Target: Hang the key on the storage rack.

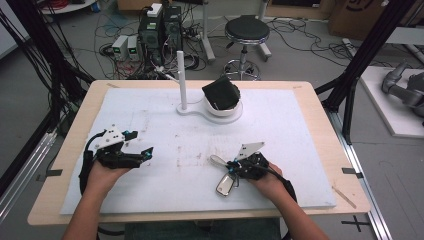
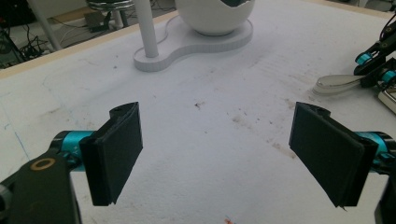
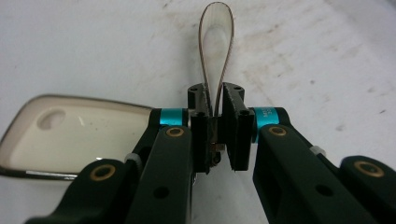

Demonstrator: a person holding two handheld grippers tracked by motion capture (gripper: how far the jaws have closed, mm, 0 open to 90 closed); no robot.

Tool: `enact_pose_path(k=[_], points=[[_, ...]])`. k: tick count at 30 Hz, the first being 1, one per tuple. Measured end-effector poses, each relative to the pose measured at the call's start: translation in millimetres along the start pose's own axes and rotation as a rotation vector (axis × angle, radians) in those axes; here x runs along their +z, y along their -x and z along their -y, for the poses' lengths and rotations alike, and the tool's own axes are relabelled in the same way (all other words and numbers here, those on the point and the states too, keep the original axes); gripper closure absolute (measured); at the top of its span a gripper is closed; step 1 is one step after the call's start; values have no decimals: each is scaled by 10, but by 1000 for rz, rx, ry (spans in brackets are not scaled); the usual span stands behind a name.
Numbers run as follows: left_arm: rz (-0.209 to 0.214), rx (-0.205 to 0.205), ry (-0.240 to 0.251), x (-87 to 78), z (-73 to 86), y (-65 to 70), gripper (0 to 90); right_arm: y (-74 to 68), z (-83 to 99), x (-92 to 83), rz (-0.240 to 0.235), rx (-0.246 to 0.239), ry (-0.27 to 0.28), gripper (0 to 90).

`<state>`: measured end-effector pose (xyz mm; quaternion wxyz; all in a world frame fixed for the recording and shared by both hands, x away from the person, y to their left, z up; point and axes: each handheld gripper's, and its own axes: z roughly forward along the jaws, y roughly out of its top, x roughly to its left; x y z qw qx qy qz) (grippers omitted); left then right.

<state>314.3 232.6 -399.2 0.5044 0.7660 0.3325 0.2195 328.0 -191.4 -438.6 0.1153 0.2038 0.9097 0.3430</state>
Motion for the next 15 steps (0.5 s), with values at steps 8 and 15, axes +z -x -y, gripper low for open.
enact_pose_path(k=[8,15], points=[[-4,-4,4,-12,5,-21,173,149,-139,-155,85,85,170,825],[-4,-3,2,-8,14,-27,173,302,-291,-257,127,107,236,826]])
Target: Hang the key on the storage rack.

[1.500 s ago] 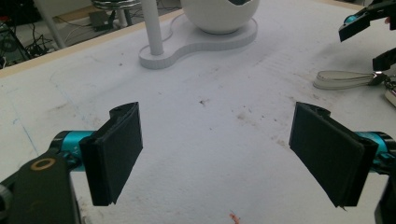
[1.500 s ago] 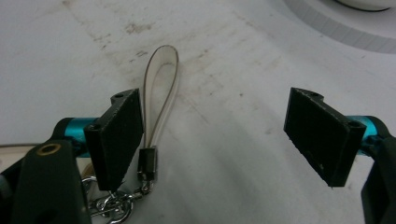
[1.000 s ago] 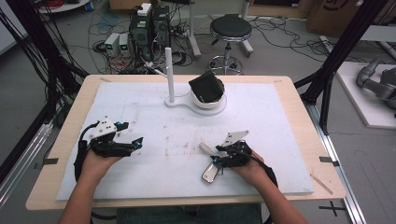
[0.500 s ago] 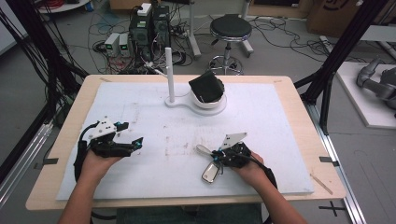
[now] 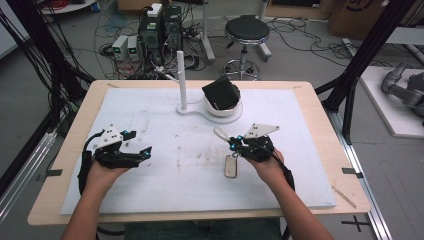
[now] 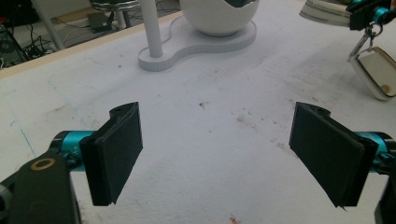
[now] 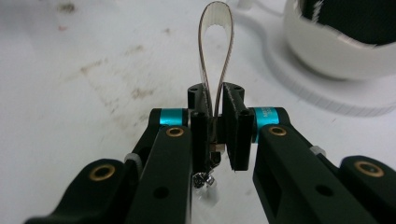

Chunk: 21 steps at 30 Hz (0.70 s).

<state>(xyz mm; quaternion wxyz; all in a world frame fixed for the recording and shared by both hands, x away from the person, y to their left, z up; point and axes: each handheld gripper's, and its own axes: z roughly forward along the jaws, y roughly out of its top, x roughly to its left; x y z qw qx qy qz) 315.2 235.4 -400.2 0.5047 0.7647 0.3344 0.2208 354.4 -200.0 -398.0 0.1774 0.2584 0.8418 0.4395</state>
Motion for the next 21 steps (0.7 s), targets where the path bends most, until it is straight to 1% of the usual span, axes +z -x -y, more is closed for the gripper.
enact_pose_path(k=[1,4,6,7,8,9,10,11,12,13,15,16,17,18,20,21], points=[[0,-1,-1,4,-1,1,173,8,-25,-7,0,4,7,826],[2,0,-1,11,-4,1,173,35,-134,-15,20,-5,34,826],[5,1,-1,18,-11,8,173,46,-210,-5,26,1,55,826],[9,5,0,19,-14,9,173,46,-210,-5,26,1,55,826],[8,3,2,20,-17,15,173,66,-304,19,36,-9,73,826],[7,3,0,17,-17,17,173,66,-304,19,36,-9,73,826],[11,-2,7,9,-12,24,173,69,-377,37,44,-5,83,826],[12,-4,8,3,-11,25,173,65,-417,48,55,-4,84,826],[12,-4,8,3,-11,25,173,66,-450,62,67,-9,95,826],[8,-4,8,-2,-12,24,173,66,-450,62,67,-9,95,826],[13,-12,12,-4,-10,15,173,72,-505,82,75,-6,121,827],[14,-11,9,-3,-9,9,173,74,-547,96,77,0,120,827],[15,-12,9,1,-9,8,173,85,-584,105,81,-7,123,826],[15,-12,9,0,-9,9,173,106,-672,119,87,-9,131,826],[16,-9,12,-2,-15,10,173,125,-762,129,90,-14,128,826],[17,-10,14,-2,-18,14,173,125,-762,129,90,-14,128,826]])
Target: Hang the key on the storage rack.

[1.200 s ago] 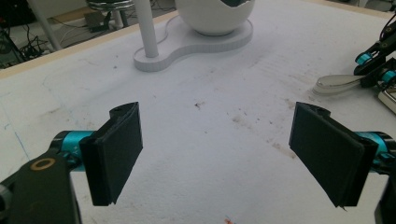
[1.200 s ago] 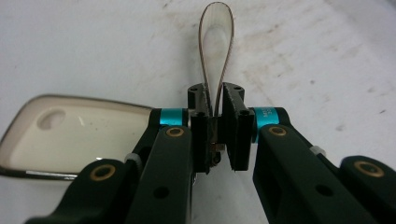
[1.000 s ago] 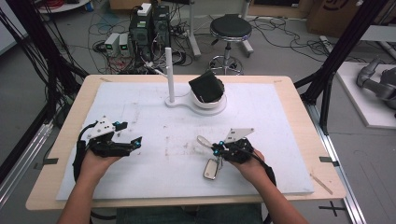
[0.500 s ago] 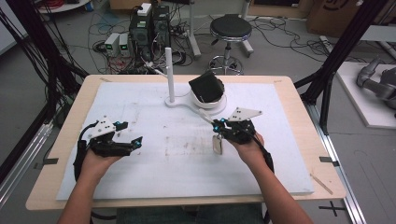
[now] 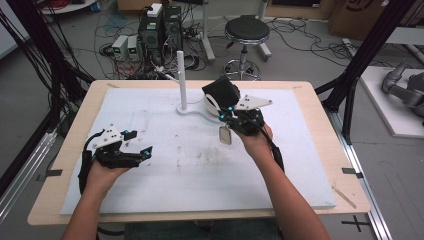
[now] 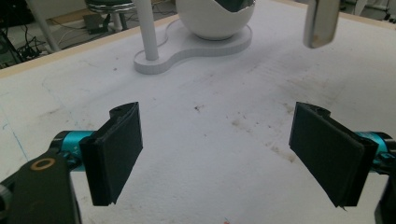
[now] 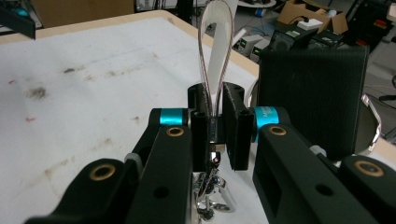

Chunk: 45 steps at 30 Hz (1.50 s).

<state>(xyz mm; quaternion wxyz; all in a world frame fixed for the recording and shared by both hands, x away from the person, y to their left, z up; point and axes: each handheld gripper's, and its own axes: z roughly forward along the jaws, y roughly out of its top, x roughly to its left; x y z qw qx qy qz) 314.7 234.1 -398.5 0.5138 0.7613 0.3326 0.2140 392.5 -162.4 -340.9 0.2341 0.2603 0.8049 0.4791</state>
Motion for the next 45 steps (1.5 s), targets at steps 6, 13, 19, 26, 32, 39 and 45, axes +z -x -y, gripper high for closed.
enact_pose_path(k=[6,13,19,26,32,39,45], points=[[-3,1,4,2,-16,7,173,40,-280,101,12,-16,15,826],[0,5,-4,31,-10,15,173,0,-617,328,16,-68,42,826],[-3,3,-14,47,7,3,173,-29,-738,461,30,-91,47,826],[-1,3,0,33,-21,15,173,-56,-879,622,35,-87,41,825],[-3,3,-7,43,-16,14,173,-34,-928,739,51,-106,32,825],[1,3,0,36,-28,19,173,-45,-892,874,79,-144,0,824],[4,4,-3,38,-23,17,173,-63,-852,971,82,-146,-33,823]])
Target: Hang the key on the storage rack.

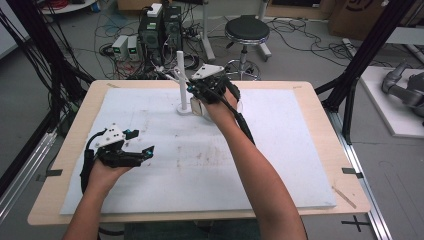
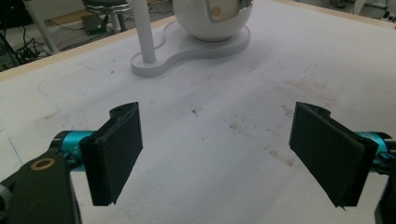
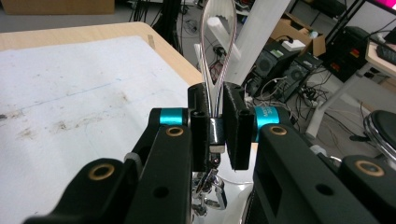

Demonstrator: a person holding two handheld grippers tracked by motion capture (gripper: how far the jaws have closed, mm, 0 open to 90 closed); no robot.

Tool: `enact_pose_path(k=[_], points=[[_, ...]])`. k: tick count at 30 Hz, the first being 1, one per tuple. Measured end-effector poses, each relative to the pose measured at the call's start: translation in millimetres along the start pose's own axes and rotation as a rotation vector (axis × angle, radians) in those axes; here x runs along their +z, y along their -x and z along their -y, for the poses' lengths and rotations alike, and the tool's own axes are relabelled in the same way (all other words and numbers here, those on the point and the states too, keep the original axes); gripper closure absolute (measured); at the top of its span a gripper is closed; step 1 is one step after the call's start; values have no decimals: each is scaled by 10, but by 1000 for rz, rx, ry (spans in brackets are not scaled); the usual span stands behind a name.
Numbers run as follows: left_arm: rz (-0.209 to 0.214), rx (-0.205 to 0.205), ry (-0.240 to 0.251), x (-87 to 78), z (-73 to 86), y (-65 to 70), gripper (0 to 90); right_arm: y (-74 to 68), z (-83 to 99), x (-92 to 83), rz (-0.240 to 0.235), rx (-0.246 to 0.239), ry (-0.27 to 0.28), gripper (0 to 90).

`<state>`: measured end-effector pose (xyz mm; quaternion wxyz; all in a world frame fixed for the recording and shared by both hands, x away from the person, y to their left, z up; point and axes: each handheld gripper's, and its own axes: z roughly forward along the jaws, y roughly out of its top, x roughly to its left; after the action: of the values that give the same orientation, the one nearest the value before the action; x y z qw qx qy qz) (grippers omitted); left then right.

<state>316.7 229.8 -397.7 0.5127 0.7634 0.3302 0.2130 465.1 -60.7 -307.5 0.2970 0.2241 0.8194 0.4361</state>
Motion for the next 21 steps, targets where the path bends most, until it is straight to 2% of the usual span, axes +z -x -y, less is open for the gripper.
enact_pose_path(k=[3,5,6,8,12,21], points=[[-3,1,0,-8,4,-6,173,4,21,38,-1,6,-13,818],[-5,1,-2,-11,6,-11,173,6,38,66,0,-11,-30,799],[-6,1,-2,-9,9,-12,173,1,47,82,15,-29,-32,718],[-4,-2,-8,6,20,-11,173,1,46,79,20,-22,-28,702],[-3,1,-11,20,17,-2,173,-1,21,0,18,-26,-23,667],[-2,7,-6,13,3,20,173,55,46,-140,33,-19,-6,666]])
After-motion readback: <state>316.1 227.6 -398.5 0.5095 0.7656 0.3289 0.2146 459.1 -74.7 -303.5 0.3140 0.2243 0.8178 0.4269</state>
